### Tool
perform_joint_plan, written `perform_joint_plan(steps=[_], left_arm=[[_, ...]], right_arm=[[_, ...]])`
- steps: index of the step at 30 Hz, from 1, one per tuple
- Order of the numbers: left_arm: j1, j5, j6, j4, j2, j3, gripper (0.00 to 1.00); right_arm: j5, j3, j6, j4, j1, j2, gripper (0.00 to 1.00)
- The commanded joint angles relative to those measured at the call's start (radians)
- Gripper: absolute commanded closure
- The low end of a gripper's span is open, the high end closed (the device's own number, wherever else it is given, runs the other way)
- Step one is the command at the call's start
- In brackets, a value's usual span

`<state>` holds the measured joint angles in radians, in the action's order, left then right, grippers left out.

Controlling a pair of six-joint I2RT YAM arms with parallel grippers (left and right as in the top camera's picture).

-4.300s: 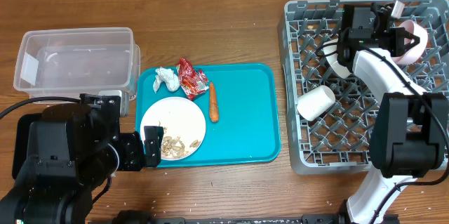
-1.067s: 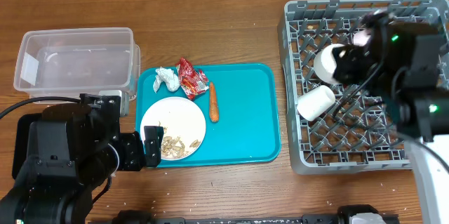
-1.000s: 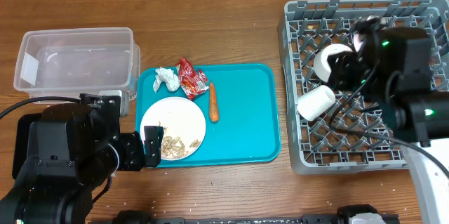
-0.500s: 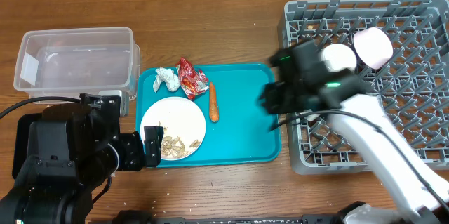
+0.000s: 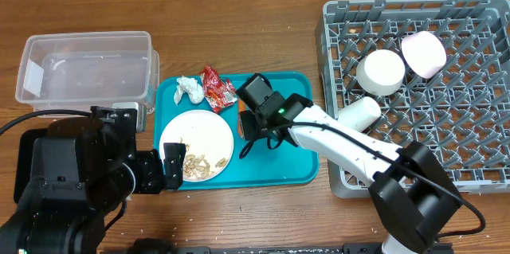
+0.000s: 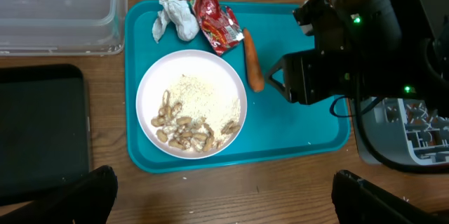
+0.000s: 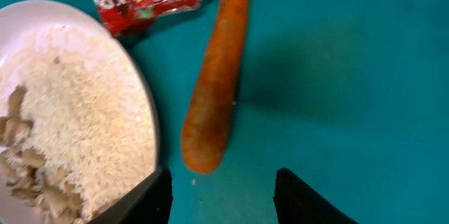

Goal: Sort waste into correct bins and load items into the dishwasher

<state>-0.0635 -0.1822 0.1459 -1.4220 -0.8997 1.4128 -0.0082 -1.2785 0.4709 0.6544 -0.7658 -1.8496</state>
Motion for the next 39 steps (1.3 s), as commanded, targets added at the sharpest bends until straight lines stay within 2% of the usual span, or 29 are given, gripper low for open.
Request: perform_joint_plan(steps=[1, 6, 11, 14, 16, 18, 20, 25, 28, 29, 31, 34, 39], left_arm=[[0.004, 0.01, -0.019, 0.0, -0.003, 0.011, 0.0], [0.004, 0.01, -0.019, 0.001, -0.003, 0.011, 0.0], [0.004, 0.006, -0.014, 0.008, -0.003, 0.011, 0.0], [0.004, -0.014, 0.052, 0.057, -0.003, 0.011, 0.0], [0.004, -0.077, 0.146, 0.06, -0.003, 0.011, 0.0], [0.004, -0.113, 0.205, 0.061, -0.003, 0.011, 0.0], [0.004, -0.145, 0.219, 0.087, -0.009, 0.009, 0.0], [0.003, -0.185, 0.164, 0.089, -0.06, 0.009, 0.0], [-0.002, -0.212, 0.119, 0.072, -0.106, 0.009, 0.0], [-0.009, -0.211, 0.116, 0.063, -0.122, 0.009, 0.04], [-0.04, -0.209, 0.101, 0.068, -0.155, 0.0, 0.07], [-0.126, -0.097, 0.098, 0.087, -0.218, -0.032, 0.15], [-0.298, 0.09, 0.209, 0.191, -0.35, -0.143, 0.23]], right_arm=[[0.069, -0.01, 0.027, 0.036, 0.022, 0.023, 0.5], [0.06, -0.018, 0.027, 0.134, 0.071, 0.106, 0.5], [0.057, -0.018, 0.027, 0.184, 0.077, 0.264, 0.5], [0.121, -0.018, 0.045, 0.232, 0.077, 0.39, 0.48], [0.186, -0.018, 0.065, 0.266, 0.077, 0.478, 0.46], [0.239, -0.018, 0.065, 0.294, 0.077, 0.574, 0.39], [0.259, -0.018, 0.064, 0.302, 0.077, 0.652, 0.24], [0.271, -0.018, 0.054, 0.325, 0.077, 0.775, 0.18], [0.297, -0.018, 0.054, 0.356, 0.077, 0.795, 0.04], [0.299, -0.018, 0.054, 0.361, 0.077, 0.795, 0.0], [0.3, -0.018, 0.054, 0.367, 0.077, 0.793, 0.0], [0.31, -0.018, 0.098, 0.37, 0.077, 0.797, 0.0], [0.359, -0.018, 0.214, 0.364, 0.077, 0.822, 0.0]])
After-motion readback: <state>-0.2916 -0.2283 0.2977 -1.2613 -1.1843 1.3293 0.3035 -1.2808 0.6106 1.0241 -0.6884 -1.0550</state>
